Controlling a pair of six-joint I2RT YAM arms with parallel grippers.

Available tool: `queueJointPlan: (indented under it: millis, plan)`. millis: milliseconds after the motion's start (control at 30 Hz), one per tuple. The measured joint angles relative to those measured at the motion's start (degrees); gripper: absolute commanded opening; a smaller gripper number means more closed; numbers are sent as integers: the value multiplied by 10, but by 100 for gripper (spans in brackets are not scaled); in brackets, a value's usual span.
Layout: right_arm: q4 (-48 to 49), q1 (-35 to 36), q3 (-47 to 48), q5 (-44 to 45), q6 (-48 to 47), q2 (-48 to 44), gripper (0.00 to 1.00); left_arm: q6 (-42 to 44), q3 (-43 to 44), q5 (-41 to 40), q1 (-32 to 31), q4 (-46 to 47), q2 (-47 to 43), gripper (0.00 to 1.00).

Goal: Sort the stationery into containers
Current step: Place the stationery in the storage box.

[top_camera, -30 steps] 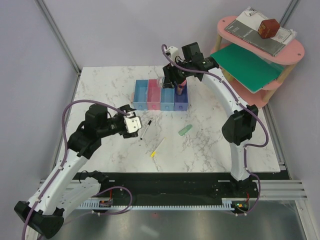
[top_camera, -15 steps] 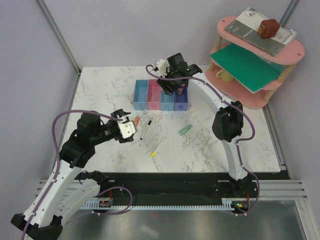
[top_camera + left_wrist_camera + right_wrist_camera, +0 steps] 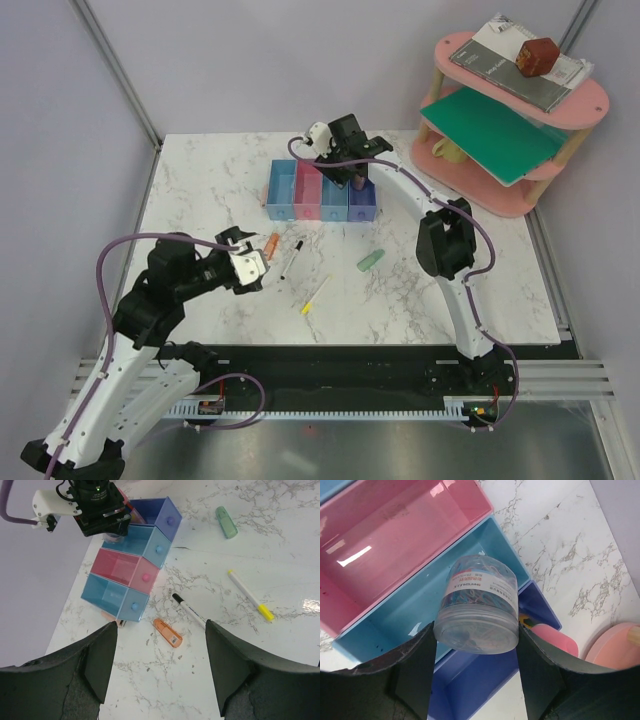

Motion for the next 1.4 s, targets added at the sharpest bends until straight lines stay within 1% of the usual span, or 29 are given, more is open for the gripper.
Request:
queueJointPlan:
  millis: [267, 433, 667, 933, 1033, 1067, 1100, 1200, 1267, 1300, 1400]
  plan:
    - [22, 6, 0, 15, -3, 36, 67, -6, 0, -1, 0, 0, -7, 77]
    - [29, 9, 0, 24, -5, 37, 72, -8, 0, -1, 0, 0, -9, 77]
    - [45, 10, 0, 42, -14, 37, 75, -13, 0, -1, 0, 0, -12, 77]
    - [58, 15, 0, 53, -17, 37, 75, -14, 0, -2, 0, 0, -16, 78]
    - [58, 16, -12, 45, -10, 29, 78, -14, 0, -14, 0, -2, -14, 79]
    - [52, 17, -20, 38, -5, 21, 80, -14, -1, -17, 0, -4, -11, 79]
    - [44, 17, -31, 25, 1, 9, 88, -14, -2, -21, 0, -6, -7, 79]
    - [15, 18, -75, -24, 18, -53, 97, -14, -17, -37, 0, -12, 20, 79]
    - [3, 19, -116, -64, 29, -118, 98, -19, -27, -50, 0, -16, 60, 80]
    - [0, 20, -146, -85, 33, -165, 98, -23, -31, -59, 0, -17, 87, 80]
    - [-6, 23, -208, -121, 44, -275, 98, -36, -31, -79, 0, -15, 173, 82]
